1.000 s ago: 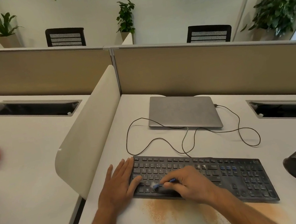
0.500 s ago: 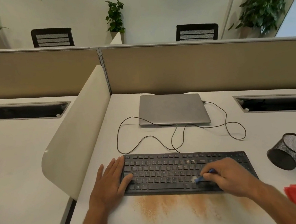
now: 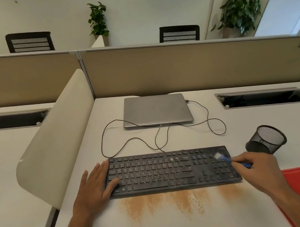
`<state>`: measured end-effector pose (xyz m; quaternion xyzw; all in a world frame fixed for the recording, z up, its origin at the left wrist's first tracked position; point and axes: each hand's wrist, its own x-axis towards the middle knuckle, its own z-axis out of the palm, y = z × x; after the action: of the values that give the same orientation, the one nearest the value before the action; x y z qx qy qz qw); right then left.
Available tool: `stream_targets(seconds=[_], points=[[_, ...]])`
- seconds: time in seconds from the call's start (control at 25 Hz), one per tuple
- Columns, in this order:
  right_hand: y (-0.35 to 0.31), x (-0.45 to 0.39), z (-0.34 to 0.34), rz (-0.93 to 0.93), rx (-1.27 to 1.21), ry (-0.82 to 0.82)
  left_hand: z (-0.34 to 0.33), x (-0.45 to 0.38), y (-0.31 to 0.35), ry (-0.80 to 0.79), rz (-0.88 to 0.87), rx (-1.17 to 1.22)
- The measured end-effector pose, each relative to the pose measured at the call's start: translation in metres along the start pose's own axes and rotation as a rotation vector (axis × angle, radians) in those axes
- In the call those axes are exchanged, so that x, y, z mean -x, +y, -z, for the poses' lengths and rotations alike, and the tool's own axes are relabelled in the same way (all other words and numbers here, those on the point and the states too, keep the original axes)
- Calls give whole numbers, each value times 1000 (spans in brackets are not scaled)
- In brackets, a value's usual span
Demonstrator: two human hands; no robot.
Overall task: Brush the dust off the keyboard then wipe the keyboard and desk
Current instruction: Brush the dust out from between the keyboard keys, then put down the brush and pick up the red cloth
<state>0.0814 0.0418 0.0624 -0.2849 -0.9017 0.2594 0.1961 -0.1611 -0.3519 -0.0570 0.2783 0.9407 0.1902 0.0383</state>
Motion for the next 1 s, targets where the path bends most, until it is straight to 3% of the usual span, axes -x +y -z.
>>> stream_targets(seconds=[0.12,0.24,1.0], points=[[32,5,-1,-143,67,186,0,0,0,2,-4,-19],[58,2,-10,-253,120,252,0,0,0,9,-12,-25],[114,-37,-39,-394,364,190,-1,-1,-2,18,2,-28]])
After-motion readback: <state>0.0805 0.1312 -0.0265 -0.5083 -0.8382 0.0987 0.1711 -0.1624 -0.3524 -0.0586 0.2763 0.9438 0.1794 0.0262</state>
